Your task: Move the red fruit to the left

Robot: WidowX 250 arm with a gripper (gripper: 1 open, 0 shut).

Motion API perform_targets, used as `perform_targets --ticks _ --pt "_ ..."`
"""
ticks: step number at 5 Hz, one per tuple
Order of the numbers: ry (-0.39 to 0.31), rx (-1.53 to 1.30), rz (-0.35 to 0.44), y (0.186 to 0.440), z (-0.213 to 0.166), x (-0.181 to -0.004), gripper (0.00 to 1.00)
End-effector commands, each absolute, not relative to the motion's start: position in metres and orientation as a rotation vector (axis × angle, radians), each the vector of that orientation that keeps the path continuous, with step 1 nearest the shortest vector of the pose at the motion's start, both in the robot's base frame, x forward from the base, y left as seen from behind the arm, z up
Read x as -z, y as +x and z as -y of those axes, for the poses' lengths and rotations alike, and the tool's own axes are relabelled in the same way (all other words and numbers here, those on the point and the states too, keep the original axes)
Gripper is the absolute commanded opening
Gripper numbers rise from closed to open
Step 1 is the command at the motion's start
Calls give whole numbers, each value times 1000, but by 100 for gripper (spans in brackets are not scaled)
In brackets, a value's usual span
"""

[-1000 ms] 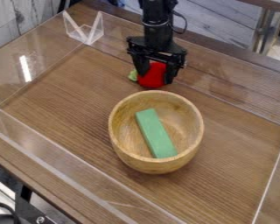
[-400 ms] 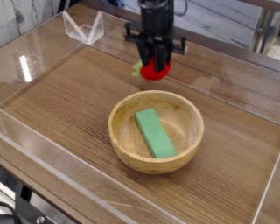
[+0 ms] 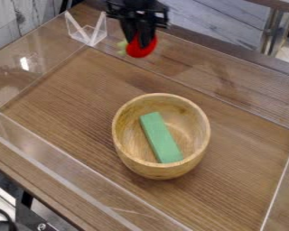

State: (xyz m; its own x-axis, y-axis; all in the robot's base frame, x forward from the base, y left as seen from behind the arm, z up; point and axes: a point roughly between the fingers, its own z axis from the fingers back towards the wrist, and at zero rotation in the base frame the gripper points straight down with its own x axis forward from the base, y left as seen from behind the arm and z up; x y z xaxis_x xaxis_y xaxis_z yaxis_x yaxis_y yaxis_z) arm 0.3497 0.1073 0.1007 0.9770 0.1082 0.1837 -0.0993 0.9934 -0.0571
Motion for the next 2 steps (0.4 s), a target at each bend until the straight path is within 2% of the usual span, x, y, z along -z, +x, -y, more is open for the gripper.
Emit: perform_targets --ticks 1,2 --pt "-9 -56 240 361 -142 -102 0" --pt "-2 -16 226 366 -165 -82 0"
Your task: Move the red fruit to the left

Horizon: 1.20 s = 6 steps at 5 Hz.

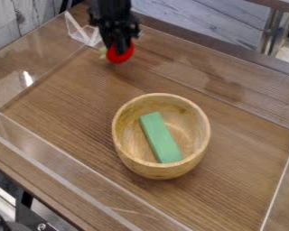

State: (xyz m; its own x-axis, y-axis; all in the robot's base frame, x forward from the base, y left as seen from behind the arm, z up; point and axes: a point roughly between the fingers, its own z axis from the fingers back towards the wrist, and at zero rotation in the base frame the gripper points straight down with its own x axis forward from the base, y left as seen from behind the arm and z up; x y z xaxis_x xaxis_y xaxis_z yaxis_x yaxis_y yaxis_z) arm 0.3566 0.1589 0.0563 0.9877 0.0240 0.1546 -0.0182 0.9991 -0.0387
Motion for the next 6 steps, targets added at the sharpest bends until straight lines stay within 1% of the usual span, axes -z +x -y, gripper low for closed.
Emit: perform_targets --ticks 1,2,3,4,5,6 --pt "7 -81 213 370 -183 -78 0" --pt "7 -128 194 370 -191 -75 0" --pt "-6 -96 179 362 -191 -68 100" --pt "-20 -69 164 356 -193 -62 0" --pt "-29 -77 160 352 -198 -67 0" --pt "-39 -90 150 350 -202 -68 100"
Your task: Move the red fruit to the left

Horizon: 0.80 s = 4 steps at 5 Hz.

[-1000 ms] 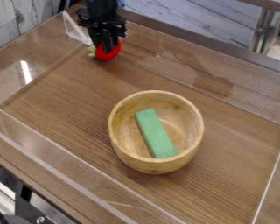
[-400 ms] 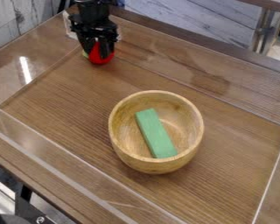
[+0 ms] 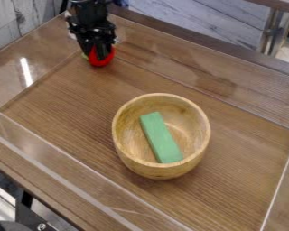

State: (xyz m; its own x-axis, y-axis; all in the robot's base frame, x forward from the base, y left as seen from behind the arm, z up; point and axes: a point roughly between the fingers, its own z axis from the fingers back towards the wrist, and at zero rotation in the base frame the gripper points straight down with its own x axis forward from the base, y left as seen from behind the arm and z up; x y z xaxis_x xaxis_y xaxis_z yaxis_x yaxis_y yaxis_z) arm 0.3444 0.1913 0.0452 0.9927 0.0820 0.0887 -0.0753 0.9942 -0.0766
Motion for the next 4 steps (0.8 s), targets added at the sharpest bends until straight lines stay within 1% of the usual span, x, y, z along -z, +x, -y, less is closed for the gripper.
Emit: perform_targets --ticks 1,2,4 --pt "-49 -91 140 345 -198 -75 100" --pt "-52 -84 138 341 -194 -81 100" --pt "-50 -112 132 338 -207 -71 100"
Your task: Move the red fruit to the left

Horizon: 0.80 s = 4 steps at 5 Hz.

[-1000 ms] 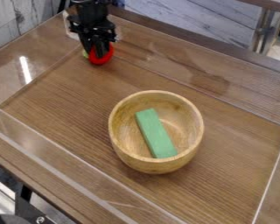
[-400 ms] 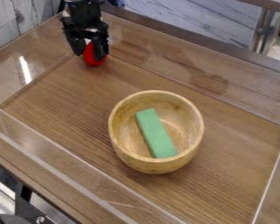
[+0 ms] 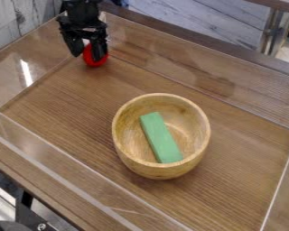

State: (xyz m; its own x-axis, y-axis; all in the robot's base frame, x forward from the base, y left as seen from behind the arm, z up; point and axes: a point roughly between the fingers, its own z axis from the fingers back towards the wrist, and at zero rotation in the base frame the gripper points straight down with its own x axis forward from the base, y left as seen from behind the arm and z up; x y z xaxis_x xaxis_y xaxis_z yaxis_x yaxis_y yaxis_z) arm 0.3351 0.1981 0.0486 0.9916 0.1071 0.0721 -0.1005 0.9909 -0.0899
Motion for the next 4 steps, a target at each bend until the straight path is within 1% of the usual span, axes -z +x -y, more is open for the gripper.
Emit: perform_targets --ticks 1,2,3,4 --pt "-42 -190 136 334 -199 -59 100" --pt "-37 -272 142 332 -194 -48 0" --pt "-48 -245 150 336 -182 -55 0" --pt "-63 -218 144 327 -183 -71 100"
